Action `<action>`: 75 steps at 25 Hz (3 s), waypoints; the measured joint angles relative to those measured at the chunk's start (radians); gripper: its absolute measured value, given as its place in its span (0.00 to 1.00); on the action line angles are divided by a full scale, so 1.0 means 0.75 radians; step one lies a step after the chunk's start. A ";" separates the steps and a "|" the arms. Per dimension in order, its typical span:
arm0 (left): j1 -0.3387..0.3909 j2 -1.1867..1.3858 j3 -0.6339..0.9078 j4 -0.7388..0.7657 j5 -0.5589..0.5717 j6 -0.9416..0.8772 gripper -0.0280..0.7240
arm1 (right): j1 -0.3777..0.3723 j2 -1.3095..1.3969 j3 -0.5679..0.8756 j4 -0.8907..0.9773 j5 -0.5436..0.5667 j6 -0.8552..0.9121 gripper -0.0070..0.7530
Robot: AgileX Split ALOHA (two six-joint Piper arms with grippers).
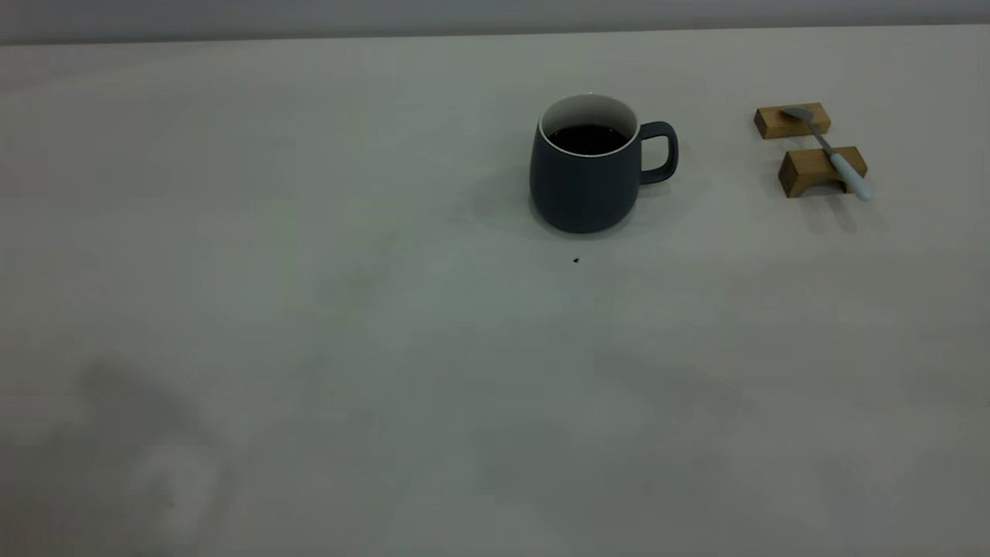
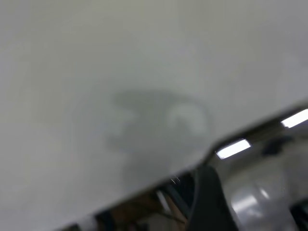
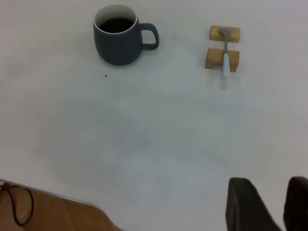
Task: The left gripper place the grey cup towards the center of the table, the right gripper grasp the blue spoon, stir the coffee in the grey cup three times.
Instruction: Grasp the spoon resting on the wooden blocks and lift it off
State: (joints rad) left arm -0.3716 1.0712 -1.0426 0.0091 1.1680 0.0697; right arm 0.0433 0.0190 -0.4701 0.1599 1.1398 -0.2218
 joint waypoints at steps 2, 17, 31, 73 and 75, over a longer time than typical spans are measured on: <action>0.000 -0.115 0.144 -0.012 0.000 -0.023 0.82 | 0.000 0.000 0.000 0.000 0.000 0.000 0.33; 0.000 -0.827 0.740 0.025 -0.081 -0.134 0.82 | 0.000 0.000 0.000 0.000 0.000 0.000 0.33; 0.298 -1.231 0.741 0.029 -0.071 -0.135 0.82 | 0.000 0.000 0.000 0.000 0.000 0.000 0.33; 0.485 -1.454 0.741 0.029 -0.051 -0.135 0.82 | 0.000 1.458 -0.357 0.217 -0.575 -0.136 0.83; 0.485 -1.454 0.741 0.029 -0.051 -0.135 0.82 | 0.000 1.640 -0.446 0.220 -0.577 -0.136 0.83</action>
State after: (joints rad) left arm -0.0081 -0.0190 -0.4866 0.0310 1.1300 -0.0316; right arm 0.0433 1.2487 -0.8048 0.3251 0.7070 -0.3236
